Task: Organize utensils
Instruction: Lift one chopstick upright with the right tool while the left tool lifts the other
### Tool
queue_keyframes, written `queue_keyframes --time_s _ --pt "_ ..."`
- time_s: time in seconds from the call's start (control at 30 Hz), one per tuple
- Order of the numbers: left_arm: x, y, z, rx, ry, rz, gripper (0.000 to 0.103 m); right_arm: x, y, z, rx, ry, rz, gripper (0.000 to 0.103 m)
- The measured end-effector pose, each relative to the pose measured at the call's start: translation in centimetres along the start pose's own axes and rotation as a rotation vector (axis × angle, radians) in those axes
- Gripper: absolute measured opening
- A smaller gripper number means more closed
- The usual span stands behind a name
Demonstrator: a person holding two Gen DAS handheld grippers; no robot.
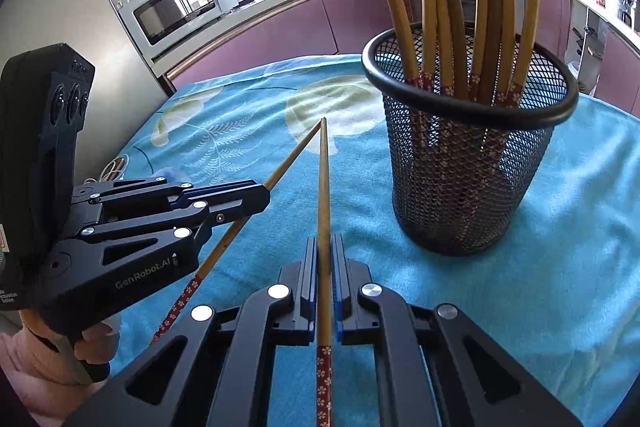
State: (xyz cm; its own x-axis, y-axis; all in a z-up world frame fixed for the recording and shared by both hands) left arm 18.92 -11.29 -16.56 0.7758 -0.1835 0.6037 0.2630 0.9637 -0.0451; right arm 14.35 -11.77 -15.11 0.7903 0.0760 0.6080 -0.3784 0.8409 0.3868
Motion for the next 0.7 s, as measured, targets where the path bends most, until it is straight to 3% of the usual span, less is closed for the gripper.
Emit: queue_keyframes --time_s 0.7 --pt "0.4 -0.2 4.0 -0.057 -0.066 0.023 0.008 0.7 2.2 3.8 0.068 -0.088 0.047 0.006"
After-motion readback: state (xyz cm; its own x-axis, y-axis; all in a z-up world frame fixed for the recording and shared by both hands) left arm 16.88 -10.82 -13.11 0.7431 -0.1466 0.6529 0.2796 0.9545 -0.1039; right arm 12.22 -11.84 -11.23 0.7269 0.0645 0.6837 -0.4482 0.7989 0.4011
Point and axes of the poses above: each gripper's, at about its wrist camera, not at the fingertips, and z roughly against the way its jaws point, y to its left, x to its top, the point moved 10 cm from there along -z, roughly the way its jaws point, and after that the axes turned 6 degrees about x, right-handed, at the moved point
